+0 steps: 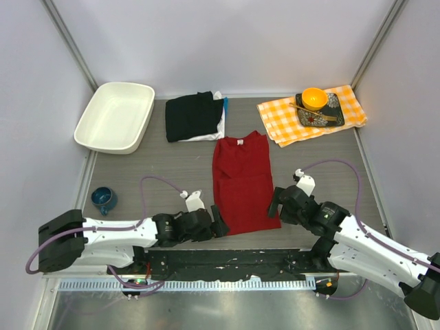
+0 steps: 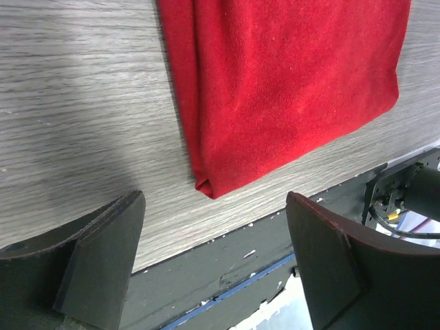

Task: Fold and stack the t-shirts
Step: Fold the tshirt

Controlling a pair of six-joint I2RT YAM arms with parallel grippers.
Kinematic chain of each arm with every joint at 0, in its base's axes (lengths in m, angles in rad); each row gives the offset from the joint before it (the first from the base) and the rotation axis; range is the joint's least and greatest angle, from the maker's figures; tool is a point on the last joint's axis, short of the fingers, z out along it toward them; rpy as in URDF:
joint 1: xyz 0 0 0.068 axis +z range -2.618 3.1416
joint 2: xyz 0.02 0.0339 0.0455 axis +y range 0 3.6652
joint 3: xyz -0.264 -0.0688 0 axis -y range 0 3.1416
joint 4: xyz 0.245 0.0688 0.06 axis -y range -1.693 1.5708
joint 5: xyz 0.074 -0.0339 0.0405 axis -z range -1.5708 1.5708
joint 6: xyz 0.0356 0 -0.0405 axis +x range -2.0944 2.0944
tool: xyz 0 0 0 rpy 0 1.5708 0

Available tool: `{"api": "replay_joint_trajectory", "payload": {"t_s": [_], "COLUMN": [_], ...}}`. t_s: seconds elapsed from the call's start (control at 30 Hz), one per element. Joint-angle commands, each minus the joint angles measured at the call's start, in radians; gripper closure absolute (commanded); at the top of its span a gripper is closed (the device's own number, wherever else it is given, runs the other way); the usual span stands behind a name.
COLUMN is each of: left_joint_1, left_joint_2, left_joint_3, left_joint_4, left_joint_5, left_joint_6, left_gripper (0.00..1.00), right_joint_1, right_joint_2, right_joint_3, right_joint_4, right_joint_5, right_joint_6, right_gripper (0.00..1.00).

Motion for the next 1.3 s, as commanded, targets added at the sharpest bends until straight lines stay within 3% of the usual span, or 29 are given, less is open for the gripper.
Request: {"api": "replay_joint_trajectory", "payload": {"t_s": [0.0, 0.37, 0.53, 0.67, 1.13, 1.27], "left_joint_1": [-0.005, -0.006, -0.005, -0.005, 0.003, 0.006], "left_joint_2": [0.053, 0.150, 0.189, 0.191, 0.119, 0.127], "left_joint_3": [-0.023, -0.015, -0.003, -0.006, -0.024, -0.024], "left_joint_4": [0.102, 0.124, 0.133, 0.121, 0.050, 0.059], "left_joint_5": [0.007, 0.030, 0.036, 0.015, -0.042, -0.036], "left_joint_6": [-0.041, -0.060, -0.060, -0.066, -0.063, -0.060], "left_gripper": [0.17, 0.53, 0.65, 1.00, 1.00, 1.00], "right_joint_1": [0.004, 0.005, 0.004, 0.005, 0.005, 0.005], "right_joint_2": [-0.014, -0.014, -0.014, -0.015, -0.023, -0.021], "right_joint_3": [-0.011, -0.028, -0.033, -0.037, -0.073, -0.103], "right_joint_4": [0.013, 0.033, 0.036, 0.041, 0.038, 0.053], "right_joint_5": [-0.003, -0.016, -0.024, -0.035, -0.105, -0.131], "right_joint_6": [0.018, 0.030, 0.032, 0.033, 0.059, 0.070], "right_gripper": [0.10, 0.11, 0.11, 0.11, 0.16, 0.32]}}
